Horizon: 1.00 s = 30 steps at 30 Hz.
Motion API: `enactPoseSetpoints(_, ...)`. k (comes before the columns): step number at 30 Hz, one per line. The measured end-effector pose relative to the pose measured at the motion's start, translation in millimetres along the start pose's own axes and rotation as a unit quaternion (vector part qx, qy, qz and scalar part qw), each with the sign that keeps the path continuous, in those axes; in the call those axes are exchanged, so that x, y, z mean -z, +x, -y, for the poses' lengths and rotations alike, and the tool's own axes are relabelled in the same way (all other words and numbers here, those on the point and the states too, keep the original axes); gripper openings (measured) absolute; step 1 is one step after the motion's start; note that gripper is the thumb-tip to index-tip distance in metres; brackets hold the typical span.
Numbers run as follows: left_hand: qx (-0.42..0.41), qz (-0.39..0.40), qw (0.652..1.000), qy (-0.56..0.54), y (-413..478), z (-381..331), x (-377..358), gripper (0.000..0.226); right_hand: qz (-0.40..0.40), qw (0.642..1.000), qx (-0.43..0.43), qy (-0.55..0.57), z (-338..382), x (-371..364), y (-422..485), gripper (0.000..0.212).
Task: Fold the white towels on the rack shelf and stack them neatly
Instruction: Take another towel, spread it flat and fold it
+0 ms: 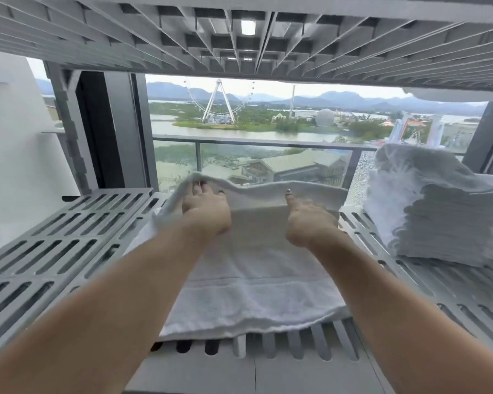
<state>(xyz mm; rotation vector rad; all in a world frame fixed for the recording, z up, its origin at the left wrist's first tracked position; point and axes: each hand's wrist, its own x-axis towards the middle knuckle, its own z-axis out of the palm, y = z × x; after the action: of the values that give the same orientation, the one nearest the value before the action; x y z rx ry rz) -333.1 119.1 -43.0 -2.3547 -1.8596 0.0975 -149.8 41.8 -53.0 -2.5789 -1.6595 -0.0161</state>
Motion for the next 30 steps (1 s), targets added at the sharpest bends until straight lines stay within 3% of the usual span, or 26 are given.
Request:
enactPoseSetpoints(2, -0.012, -0.034, 0.999, 0.021, 12, -4, -10, 0.060, -0.013, 1.000, 0.025, 0.009, 2, -11, 13, 0.070)
enactPoseSetpoints(4, -0.025, 0.017, 0.999, -0.013, 22, -8, -29, 0.052, 0.022, 0.999, 0.044, 0.001, -1, -27, 25, 0.048)
enactPoseSetpoints(6, -0.029, 0.044, 0.997, -0.049, 29, -5, -50, 0.056, 0.039, 0.998, 0.050, -0.014, -4, -44, 29, 0.048)
enactPoseSetpoints(11, -0.066, 0.006, 0.996, -0.066, 45, 3, -73, 0.067, -0.105, 0.992, 0.068, 0.000, -13, -69, 34, 0.040)
enactPoseSetpoints(16, -0.095, 0.007, 0.990, -0.102, 38, 9, -80, 0.071, -0.125, 0.990, 0.065, 0.002, -19, -75, 22, 0.040)
enactPoseSetpoints(21, -0.059, -0.040, 0.994, -0.080, 6, 5, -74, 0.069, -0.073, 0.996, 0.055, -0.021, -24, -69, -4, 0.035)
enactPoseSetpoints(25, -0.042, -0.002, 0.996, -0.080, -30, 1, -69, 0.066, -0.022, 0.999, 0.025, -0.027, -25, -56, -40, 0.030)
enactPoseSetpoints(30, -0.080, 0.029, 0.989, -0.120, -73, 9, -74, 0.068, 0.028, 0.999, 0.010, -0.035, -29, -48, -83, 0.017)
